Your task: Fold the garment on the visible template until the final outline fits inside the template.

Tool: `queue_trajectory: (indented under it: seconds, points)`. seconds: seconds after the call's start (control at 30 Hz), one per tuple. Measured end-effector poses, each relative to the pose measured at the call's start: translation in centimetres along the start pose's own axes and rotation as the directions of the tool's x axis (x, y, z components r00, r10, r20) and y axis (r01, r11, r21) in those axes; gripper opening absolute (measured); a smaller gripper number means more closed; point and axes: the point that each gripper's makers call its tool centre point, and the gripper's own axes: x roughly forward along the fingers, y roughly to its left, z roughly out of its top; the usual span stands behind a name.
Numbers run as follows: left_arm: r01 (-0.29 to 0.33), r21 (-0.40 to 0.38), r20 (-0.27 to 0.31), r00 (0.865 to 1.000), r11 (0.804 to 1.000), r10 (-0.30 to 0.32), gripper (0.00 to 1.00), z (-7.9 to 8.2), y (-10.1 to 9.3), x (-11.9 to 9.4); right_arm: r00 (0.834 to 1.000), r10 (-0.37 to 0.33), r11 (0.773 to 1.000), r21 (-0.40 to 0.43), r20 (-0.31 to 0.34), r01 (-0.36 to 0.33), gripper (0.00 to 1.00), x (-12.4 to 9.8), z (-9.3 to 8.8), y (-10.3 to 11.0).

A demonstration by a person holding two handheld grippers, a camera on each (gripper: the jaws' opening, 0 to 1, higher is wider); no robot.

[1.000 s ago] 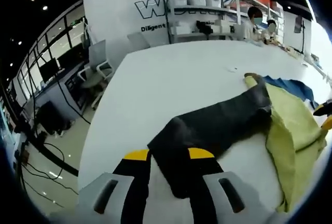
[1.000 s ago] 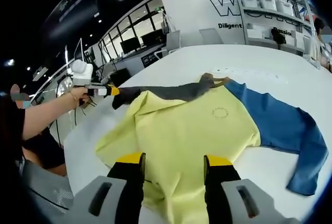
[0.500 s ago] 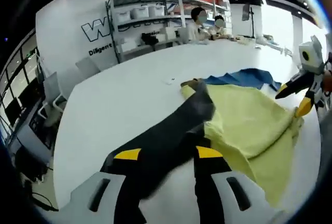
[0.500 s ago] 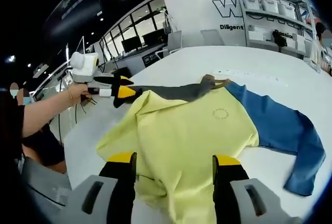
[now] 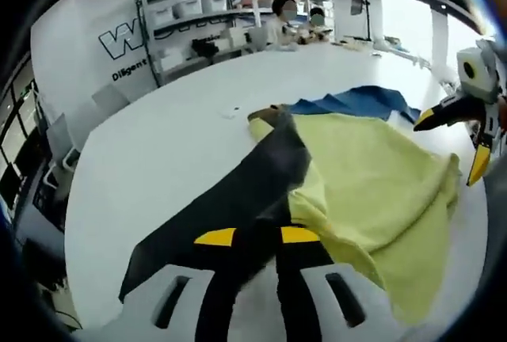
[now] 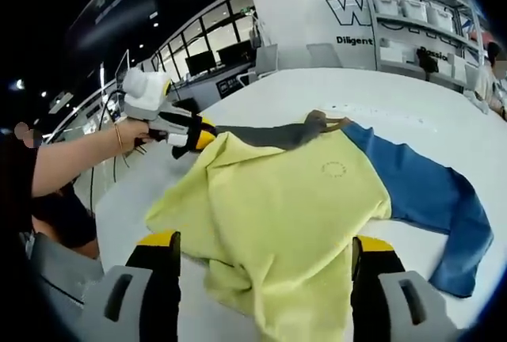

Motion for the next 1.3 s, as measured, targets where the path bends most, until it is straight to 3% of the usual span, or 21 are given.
queue_trajectory:
  seconds: [0.13, 0.33, 0.6, 0.87, 1.3]
  points:
    - [-0.004, -0.019, 0.006, 1.000, 1.000, 0.004, 0.00, 0.3, 0.1, -0.6, 1.000, -0.005, 1.000, 0.005, 0.004, 0.005, 0.88, -0.2, 0.1, -0.2]
    - [-0.049, -0.045, 0.063, 0.997, 0.998, 0.052, 0.00, 1.9, 1.4, -2.5, 1.000, -0.011, 1.000, 0.009, 0.006, 0.011, 0.88, -0.5, 0.1, -0.4]
    - [-0.112, -0.047, 0.060, 0.992, 0.993, 0.115, 0.00, 1.6, 3.6, -4.4, 1.000, -0.011, 1.000, 0.010, 0.002, 0.011, 0.88, -0.7, 0.0, -0.4]
    - [-0.195, -0.135, 0.035, 0.979, 0.971, 0.201, 0.00, -0.7, 5.8, -5.7, 1.000, -0.012, 1.000, 0.016, -0.012, 0.013, 0.89, -0.8, -0.5, -0.5]
    - [-0.240, -0.148, -0.102, 0.969, 0.959, 0.227, 0.00, -4.9, 5.5, -4.4, 0.999, -0.020, 0.999, 0.027, -0.048, 0.021, 0.91, -1.2, -1.8, -0.8]
